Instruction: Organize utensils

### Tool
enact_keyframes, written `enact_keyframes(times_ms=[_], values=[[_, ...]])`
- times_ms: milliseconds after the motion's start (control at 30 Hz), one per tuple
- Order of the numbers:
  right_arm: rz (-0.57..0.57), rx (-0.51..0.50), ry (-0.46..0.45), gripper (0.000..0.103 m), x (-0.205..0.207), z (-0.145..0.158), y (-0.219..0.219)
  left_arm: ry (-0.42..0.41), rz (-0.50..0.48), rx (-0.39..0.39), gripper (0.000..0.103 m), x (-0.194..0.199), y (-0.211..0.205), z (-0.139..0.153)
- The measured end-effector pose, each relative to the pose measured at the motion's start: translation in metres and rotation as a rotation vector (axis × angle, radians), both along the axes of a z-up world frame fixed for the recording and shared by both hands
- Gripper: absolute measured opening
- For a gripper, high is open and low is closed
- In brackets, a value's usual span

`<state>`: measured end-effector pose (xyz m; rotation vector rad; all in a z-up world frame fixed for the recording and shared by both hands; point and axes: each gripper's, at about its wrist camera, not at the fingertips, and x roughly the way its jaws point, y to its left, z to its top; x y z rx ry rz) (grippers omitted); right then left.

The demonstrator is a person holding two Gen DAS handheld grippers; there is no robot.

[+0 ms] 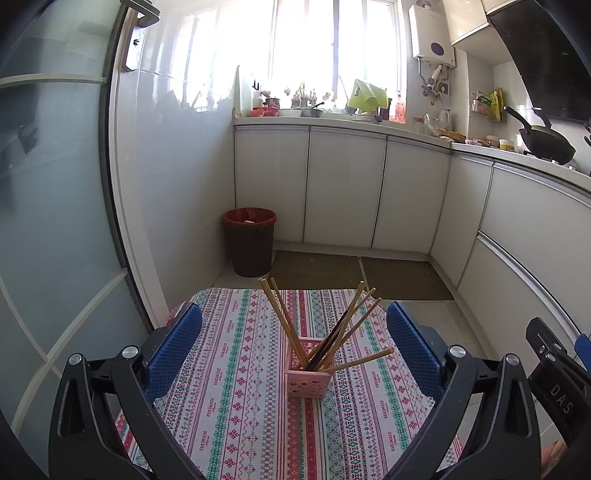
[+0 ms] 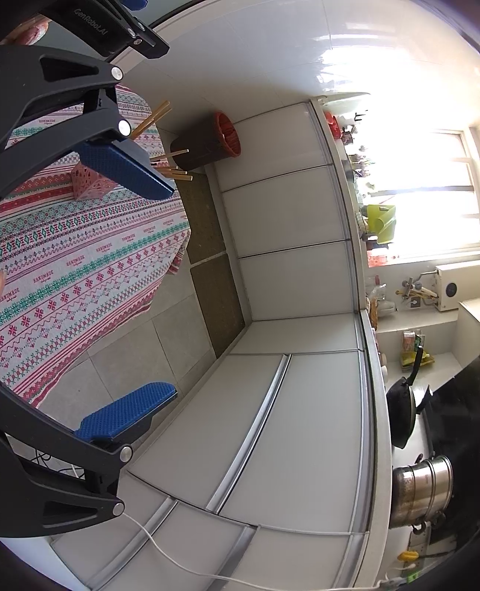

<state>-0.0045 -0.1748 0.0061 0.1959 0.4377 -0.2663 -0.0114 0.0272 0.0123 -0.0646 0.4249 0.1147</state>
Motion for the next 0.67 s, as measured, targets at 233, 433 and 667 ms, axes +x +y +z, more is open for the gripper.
enact_keyframes(times_ms=[233,433,667], values=[[0.003,-0.002,-0.002,0.096,-0.0007,-0.0003,0.001,-0.025,-0.039,0.021,0.094,-0.0032,-0.0058,-0.0001],[0.003,-0.003,-0.003,0.096,-0.0006,-0.0005,0.0018,-0.017,-0.054,0.015,0.094,-0.0019,-0.0069,-0.0008],[0.001,-0.001,0.0,0.096,0.0,-0.0004,0.001,-0.012,-0.039,0.001,0.096,-0.0024,-0.0058,0.0019]])
